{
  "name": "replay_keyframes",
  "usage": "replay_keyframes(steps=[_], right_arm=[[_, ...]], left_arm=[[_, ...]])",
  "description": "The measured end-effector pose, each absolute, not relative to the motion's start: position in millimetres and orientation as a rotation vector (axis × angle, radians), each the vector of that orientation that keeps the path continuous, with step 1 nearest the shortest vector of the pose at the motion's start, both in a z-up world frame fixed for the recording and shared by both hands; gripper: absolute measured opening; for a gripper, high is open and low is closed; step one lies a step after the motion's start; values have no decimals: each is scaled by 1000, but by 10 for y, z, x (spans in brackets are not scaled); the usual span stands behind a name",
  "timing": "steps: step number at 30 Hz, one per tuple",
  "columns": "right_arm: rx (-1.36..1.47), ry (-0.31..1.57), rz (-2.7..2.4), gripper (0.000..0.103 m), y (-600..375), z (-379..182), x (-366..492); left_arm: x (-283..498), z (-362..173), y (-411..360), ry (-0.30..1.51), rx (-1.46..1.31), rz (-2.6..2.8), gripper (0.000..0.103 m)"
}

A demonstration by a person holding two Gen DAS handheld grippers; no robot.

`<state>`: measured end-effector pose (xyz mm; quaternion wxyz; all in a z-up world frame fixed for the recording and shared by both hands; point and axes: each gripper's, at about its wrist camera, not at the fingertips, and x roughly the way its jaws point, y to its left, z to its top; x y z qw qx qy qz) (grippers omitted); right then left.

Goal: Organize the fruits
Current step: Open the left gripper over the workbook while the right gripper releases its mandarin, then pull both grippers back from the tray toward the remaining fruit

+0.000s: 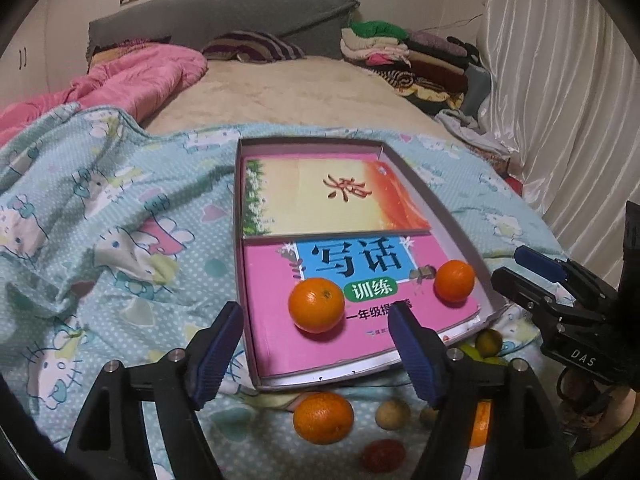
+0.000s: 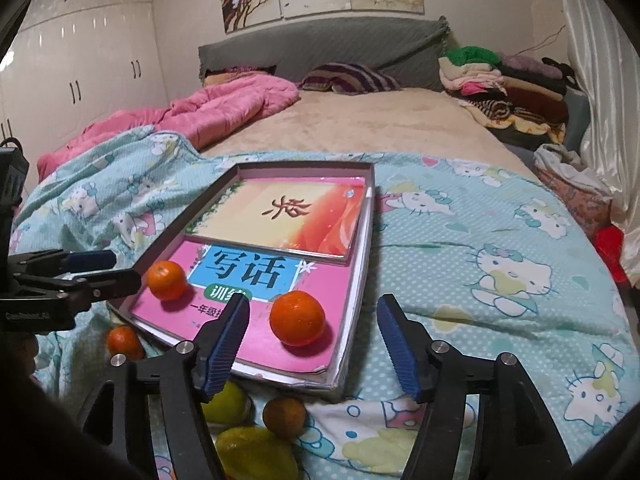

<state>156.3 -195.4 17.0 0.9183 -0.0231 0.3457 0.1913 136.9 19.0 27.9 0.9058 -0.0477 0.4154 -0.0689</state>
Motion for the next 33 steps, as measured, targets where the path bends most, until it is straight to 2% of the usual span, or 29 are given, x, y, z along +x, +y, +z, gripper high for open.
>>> replay_keyframes(steps=[16, 33], right_arm=[[-36, 612, 416, 75, -1994, 481, 1111], [-42, 644, 435, 76, -1948, 299, 738]], left_arm=[[1029, 541, 211, 779, -115, -151, 85], [747, 291, 210, 837, -113, -156, 86]])
